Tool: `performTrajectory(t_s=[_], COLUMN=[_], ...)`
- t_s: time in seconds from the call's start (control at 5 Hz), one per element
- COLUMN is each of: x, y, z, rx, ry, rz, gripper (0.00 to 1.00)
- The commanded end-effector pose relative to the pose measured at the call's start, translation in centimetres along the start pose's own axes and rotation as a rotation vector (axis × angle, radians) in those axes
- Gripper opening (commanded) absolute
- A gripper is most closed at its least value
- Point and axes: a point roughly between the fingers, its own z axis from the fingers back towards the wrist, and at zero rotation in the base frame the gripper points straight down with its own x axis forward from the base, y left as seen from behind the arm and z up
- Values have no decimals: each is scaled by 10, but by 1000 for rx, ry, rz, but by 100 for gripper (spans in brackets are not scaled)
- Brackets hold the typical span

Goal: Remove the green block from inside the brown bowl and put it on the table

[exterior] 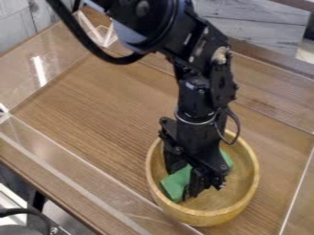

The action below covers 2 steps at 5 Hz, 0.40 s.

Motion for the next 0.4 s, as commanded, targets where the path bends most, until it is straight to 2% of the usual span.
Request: performTrajectory(t_s=[0.0, 0.2], x=[4, 1], y=[2, 2], z=[14, 19], rx=[-17, -35], ry=[-23, -6], rz=[23, 40], gripper=[0, 0])
